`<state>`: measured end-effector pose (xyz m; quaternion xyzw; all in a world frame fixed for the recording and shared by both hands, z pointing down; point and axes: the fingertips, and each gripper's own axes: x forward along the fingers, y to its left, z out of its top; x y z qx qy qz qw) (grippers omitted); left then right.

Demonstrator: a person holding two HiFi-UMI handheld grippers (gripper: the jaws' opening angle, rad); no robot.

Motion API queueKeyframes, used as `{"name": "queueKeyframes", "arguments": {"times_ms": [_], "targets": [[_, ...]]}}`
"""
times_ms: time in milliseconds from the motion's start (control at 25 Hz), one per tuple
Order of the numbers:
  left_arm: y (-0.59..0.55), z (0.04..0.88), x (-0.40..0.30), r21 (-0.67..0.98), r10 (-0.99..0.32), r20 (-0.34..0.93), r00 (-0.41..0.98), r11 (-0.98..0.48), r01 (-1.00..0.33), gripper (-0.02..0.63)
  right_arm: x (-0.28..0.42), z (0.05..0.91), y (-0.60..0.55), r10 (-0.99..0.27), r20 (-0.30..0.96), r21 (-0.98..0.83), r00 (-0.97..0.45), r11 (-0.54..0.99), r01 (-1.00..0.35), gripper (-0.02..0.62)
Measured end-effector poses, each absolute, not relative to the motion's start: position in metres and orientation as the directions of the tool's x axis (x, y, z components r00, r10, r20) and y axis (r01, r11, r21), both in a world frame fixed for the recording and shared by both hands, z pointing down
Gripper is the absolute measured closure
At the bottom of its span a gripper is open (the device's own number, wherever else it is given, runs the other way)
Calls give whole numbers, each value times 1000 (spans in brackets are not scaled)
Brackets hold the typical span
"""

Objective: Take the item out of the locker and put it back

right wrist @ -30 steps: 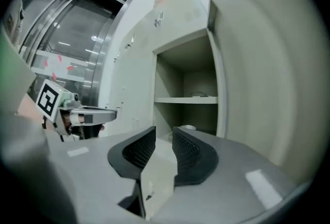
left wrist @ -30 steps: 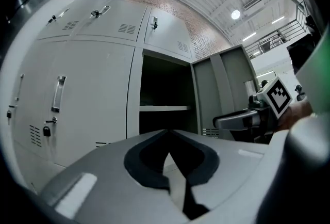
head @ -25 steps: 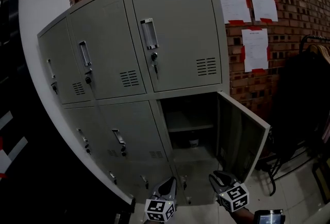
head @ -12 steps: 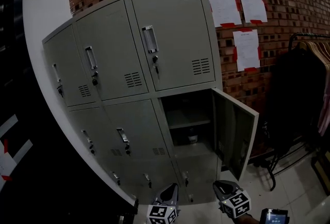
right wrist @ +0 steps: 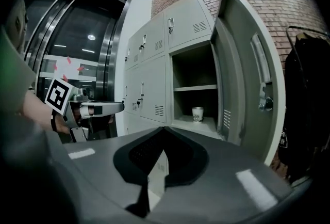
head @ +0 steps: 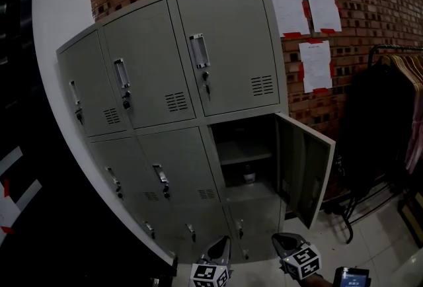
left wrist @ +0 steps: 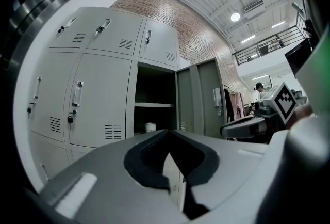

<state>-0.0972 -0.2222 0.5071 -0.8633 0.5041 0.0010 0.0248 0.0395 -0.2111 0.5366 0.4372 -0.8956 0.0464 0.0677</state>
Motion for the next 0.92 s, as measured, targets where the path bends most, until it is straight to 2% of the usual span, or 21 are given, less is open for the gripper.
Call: {"name": "queueKeyframes", "arguments": {"times_ms": [920], "targets": [[-227, 505, -100, -32, -869, -38, 493, -492, -870, 604, 35, 528, -220, -778, 158, 9, -608, 617, -787, 594]]}}
